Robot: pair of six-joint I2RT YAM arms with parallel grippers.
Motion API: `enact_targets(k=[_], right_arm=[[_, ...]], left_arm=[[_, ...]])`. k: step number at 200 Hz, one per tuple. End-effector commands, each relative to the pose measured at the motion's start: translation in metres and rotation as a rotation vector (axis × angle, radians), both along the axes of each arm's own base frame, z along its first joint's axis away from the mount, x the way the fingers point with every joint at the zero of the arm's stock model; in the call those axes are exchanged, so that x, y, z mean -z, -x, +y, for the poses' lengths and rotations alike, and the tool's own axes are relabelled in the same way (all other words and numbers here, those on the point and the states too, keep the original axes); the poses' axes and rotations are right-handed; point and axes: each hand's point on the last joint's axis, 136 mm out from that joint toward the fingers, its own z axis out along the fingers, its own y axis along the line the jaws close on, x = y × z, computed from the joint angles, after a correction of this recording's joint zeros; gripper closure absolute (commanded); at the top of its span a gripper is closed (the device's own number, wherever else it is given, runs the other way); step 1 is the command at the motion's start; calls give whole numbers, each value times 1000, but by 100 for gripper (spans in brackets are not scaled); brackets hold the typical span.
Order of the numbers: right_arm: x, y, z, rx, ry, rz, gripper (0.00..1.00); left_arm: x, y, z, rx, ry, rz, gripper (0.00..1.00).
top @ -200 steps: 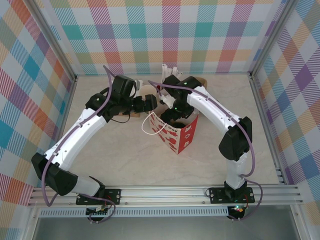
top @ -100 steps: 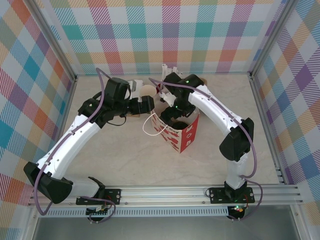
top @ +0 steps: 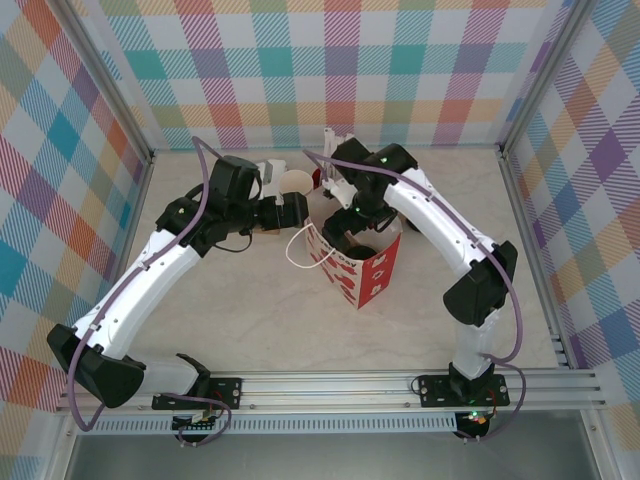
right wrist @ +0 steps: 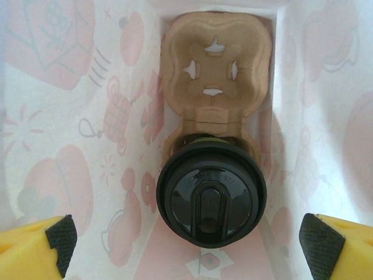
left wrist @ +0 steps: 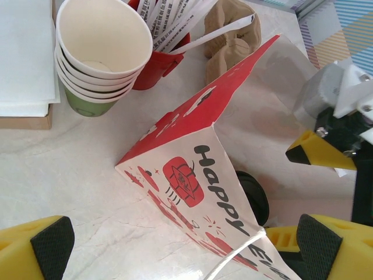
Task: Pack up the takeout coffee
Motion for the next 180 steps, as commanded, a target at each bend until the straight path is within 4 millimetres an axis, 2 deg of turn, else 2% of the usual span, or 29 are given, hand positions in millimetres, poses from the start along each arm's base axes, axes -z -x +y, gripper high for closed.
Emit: enact_targets(k=[1,90,141,180], right_arm=[[-28,3,-9,29,-22,-50,0],[-65,-4,-17,61,-29,-147,0],[-110,-4,-23,100,-113,-254,0],[-133,-8,-44,185,-142,-335,0]], left_arm=[[-12,6,3,9,4,-49,0],[-18,6,10,-33,10,-74,0],[-13,5,11,-61,25,-48,0],[-4,3,-1,-62,73,24,0]])
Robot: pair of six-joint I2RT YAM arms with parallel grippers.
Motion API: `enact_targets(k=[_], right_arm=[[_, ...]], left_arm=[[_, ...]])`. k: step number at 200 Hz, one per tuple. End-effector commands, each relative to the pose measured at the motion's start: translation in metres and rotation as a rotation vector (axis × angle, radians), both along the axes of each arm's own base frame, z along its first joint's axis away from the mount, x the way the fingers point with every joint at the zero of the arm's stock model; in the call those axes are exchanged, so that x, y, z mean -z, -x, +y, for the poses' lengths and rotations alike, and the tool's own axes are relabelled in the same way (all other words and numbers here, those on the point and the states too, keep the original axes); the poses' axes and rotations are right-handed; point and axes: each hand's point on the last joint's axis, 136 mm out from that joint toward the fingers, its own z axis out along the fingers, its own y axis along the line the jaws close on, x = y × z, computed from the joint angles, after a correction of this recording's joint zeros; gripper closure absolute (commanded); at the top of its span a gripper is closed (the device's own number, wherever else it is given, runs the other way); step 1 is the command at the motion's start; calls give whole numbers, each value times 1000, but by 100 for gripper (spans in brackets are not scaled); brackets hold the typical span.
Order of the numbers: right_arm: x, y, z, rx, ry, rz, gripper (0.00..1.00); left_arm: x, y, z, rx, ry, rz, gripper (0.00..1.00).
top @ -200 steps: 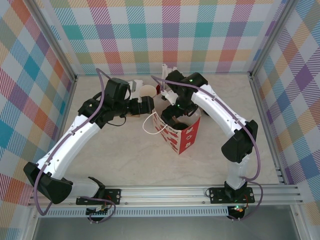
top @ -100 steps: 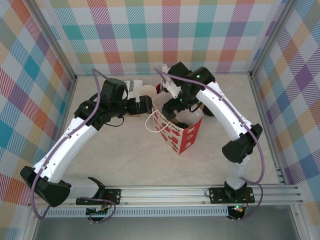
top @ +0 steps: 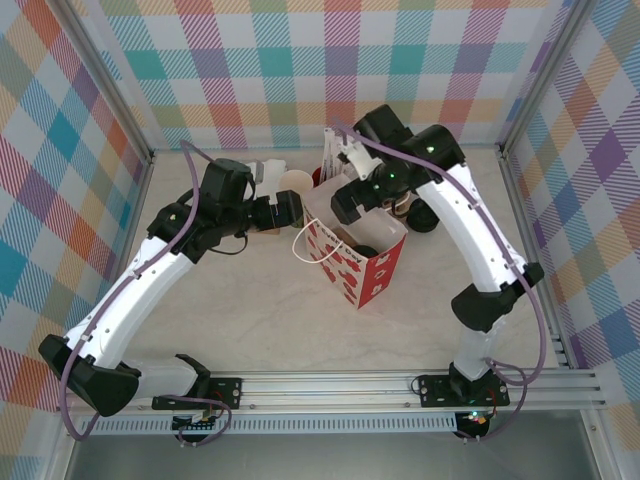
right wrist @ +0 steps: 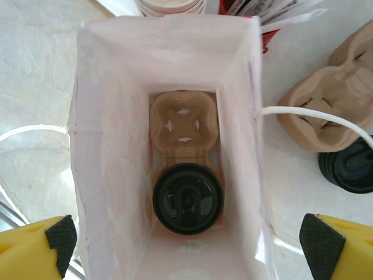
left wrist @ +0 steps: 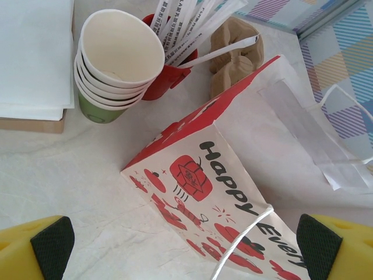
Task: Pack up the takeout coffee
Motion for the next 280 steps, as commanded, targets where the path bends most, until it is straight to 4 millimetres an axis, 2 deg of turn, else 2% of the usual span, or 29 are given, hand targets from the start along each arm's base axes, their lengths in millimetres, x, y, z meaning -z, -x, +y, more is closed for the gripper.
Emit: enact_targets(k=[1,36,77,101,125,147,175,216,258,280], right_arm=[[-26,2,-22,85,-33,-66,0],[-34,-4,-51,196,-65,-134,0],[-24,-7,-99,375,-89,-181,0],[-17,-4,-125,460,-99,-196,0],[-11,1,-137,491,-103,-202,0],[-3,4,-141,494,-86,-186,0],[5,7,-143,493,-74,-171,0],[9,6,-142,488,-73,-162,0],[11,5,-140,480,-75,-151,0],[11,5,-137,467,-98,-132,0]], left_arm=[[6,-1,-13,6,51,45,0],[13,-7,-32,-2,159,119,0],[18,-7,-59,23,206,198,5],[34,-4,-66,7,151,259,8],[52,-5,-72,-7,101,309,15],[56,-8,-72,-20,62,308,26],[52,-10,-64,-40,28,279,34],[45,-6,-50,-50,-25,255,46],[43,-5,-45,-47,-38,250,65],[39,-5,-39,-54,-46,240,71]])
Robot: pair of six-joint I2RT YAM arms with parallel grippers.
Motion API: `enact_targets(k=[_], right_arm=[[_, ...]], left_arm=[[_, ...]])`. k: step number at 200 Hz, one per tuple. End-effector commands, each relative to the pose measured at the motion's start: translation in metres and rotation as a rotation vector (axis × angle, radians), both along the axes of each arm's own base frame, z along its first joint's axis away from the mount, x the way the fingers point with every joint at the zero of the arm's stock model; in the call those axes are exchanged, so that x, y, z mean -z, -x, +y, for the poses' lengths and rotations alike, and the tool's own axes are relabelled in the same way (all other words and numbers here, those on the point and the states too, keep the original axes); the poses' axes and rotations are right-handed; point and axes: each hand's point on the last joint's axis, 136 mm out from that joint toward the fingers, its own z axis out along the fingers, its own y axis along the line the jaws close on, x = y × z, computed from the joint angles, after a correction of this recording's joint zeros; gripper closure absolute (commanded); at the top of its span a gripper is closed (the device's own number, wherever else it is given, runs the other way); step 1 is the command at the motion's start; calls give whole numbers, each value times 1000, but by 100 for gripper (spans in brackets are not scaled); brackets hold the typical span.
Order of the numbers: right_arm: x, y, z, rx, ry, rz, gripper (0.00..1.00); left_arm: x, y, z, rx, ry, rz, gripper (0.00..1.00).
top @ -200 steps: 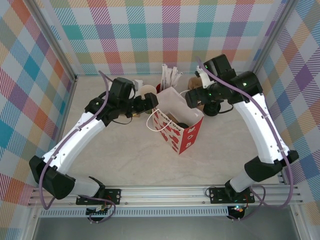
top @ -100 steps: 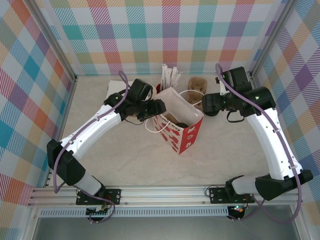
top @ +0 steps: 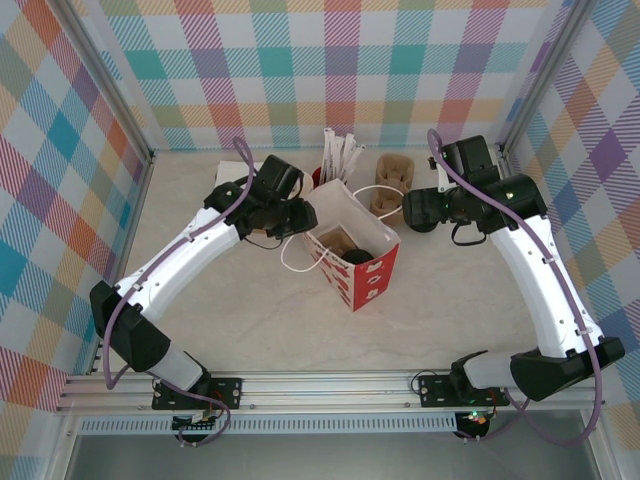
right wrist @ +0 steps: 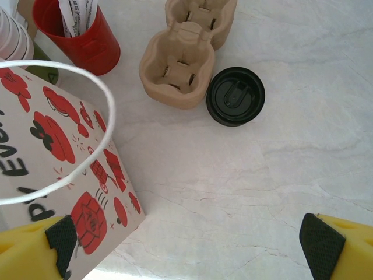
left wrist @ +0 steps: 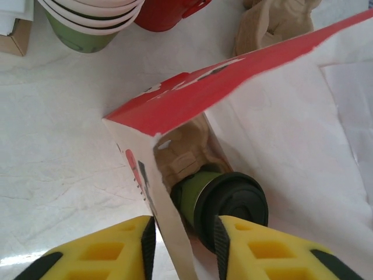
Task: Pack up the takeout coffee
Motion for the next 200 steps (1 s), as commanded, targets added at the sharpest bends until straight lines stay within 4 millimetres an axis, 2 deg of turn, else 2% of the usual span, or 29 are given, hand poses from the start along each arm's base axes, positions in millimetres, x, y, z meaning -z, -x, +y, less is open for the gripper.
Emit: enact_targets(k=[1,49,103,156,200], right_arm=[[-3,-2,4,-15,-42,-6,0],[8,-7,15,-46,-149,63,0],[11,-30,39,-73,-306,88,5],[22,-74,63,-81,-390,80,9],[31,-120,87,-66,-501,71,21]], left_arm=[[-22,5,13,-6,-6,-46,72],[-32,9,31,-16,-25,-61,79],[-29,12,52,-39,-34,-54,91],[-20,14,74,1,-54,-11,93],[-8,9,85,-10,-43,24,94]])
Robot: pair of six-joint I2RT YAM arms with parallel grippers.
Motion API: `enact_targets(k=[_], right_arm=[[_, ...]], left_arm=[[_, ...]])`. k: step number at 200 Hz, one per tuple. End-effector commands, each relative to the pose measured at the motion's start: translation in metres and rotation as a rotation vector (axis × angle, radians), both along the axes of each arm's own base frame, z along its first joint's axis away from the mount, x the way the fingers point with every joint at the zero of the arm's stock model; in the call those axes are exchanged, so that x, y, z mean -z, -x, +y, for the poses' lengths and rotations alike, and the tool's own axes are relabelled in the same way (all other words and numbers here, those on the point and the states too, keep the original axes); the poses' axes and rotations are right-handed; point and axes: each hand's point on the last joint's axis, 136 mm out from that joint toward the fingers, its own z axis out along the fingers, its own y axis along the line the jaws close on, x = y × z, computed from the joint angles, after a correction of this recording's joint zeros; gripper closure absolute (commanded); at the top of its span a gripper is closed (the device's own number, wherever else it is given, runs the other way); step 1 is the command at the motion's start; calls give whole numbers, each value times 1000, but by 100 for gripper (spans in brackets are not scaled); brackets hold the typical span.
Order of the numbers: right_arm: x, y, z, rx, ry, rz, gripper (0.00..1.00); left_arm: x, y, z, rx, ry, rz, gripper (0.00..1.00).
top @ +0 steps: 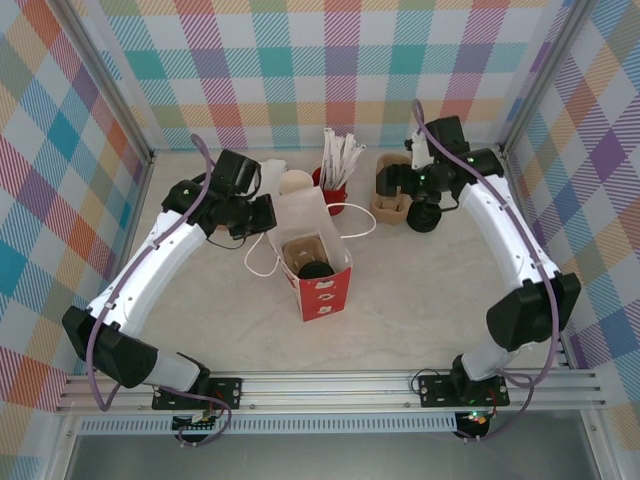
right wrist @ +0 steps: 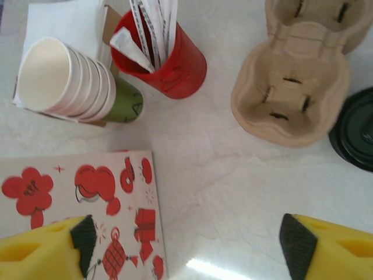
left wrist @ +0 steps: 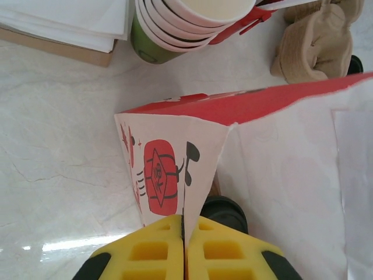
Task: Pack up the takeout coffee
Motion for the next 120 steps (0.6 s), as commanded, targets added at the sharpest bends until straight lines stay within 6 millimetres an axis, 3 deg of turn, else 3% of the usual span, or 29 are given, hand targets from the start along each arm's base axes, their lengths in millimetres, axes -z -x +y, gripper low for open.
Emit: enact_targets(k=[1,35,81,120], right_arm=[[-22,-32,18,17,-123,-73,21],[-5,-60,35,43,-163,-32,26],[9,-78,61,53,-158,-13,29],[22,-92,70,81,-144,15,36]], left_arm=[[3,5,7,22,12,16,94],[11,-2,15,-10,19,21,94],[12,-4,16,-22,31,21,94],[10,-5,13,-25,52,18,94]])
